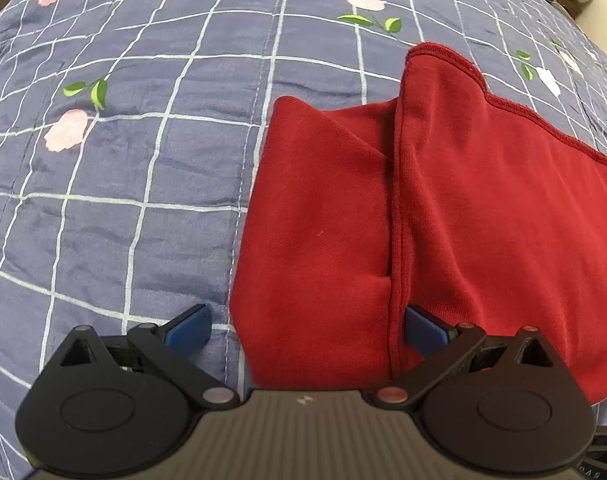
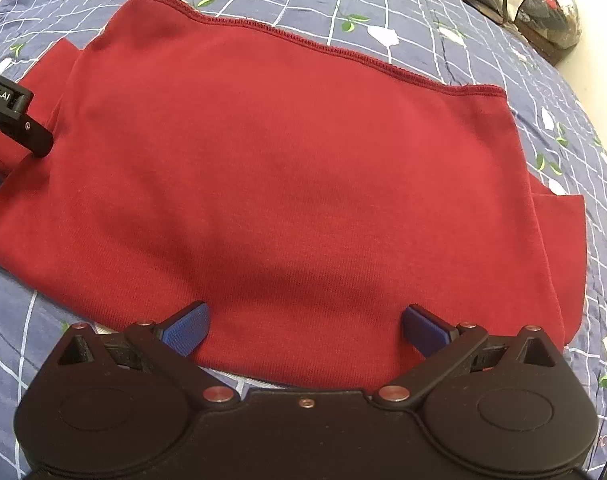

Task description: Fold small clothes

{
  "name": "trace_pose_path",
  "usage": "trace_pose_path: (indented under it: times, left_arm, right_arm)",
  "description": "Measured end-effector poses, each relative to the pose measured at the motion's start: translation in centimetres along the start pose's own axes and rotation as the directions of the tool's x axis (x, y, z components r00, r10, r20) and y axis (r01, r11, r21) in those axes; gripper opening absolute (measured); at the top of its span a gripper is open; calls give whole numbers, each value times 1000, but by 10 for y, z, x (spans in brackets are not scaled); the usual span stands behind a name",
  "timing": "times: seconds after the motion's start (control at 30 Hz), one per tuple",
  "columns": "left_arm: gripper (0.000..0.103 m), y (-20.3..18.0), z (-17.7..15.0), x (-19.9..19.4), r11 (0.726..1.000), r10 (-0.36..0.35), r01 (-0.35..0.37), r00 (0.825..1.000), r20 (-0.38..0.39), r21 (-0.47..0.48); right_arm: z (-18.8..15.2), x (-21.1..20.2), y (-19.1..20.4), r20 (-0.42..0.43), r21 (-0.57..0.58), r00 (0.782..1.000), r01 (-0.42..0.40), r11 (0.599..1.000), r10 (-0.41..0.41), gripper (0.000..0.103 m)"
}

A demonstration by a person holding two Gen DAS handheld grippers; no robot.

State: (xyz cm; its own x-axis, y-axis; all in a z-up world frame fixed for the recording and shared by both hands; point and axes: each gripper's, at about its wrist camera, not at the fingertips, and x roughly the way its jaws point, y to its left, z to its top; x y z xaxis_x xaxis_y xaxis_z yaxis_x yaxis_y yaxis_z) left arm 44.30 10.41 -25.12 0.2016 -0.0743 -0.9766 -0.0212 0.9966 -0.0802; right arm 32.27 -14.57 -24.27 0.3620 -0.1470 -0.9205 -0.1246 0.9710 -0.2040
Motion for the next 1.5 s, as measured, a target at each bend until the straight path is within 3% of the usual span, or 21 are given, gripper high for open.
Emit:
trace_pose_path:
  times: [0.13,0.23,0.3,0.43,0.57,0.63,0.83,0.97,1.2,1.5]
  left_arm:
    - [100,-4,-1,-4,999,24,-23,1000,3,-30]
    - [91,-10,-3,-8,999,34,-33,999,10,-38]
    - [80,-15,-4,-11,999,31,-30,999,19,-35]
    - [67,-23,-5,-20,998,56,-54,998,34,-33]
    - [45,-38,-4,-30,995,96,-94,994,54,-34]
    - [31,-44,-4,-36,992,126,-123,990,64,-42]
    - [11,-54,-5,-53,985,159,-153,984,79,-82]
    - [8,-66,-8,-63,983,176,-169,979,98,-76]
    - [7,-104,-11,-104,989,133,-119,977,169,-88]
    - [7,-224,-14,-139,997,-1,-17,975,224,78]
  right_arm:
    - [6,2,-2,-30,-13,999,-12,1000,12,102]
    - [10,4,-3,-53,-18,998,-26,1000,25,102]
    - [11,6,-5,-62,-12,998,-31,999,30,102]
    - [12,9,-9,-58,-8,997,-53,999,52,103]
    - [11,10,-15,-59,-9,995,-76,997,75,103]
    - [16,11,-16,-89,-35,992,-93,995,90,103]
    - [31,11,-27,-212,-179,964,-202,963,163,103]
    - [29,-5,-45,-164,-255,976,-182,950,143,103]
    - [8,-31,-102,-106,-243,985,-159,957,137,103]
    - [-25,-45,-185,-82,-160,992,-112,981,100,103]
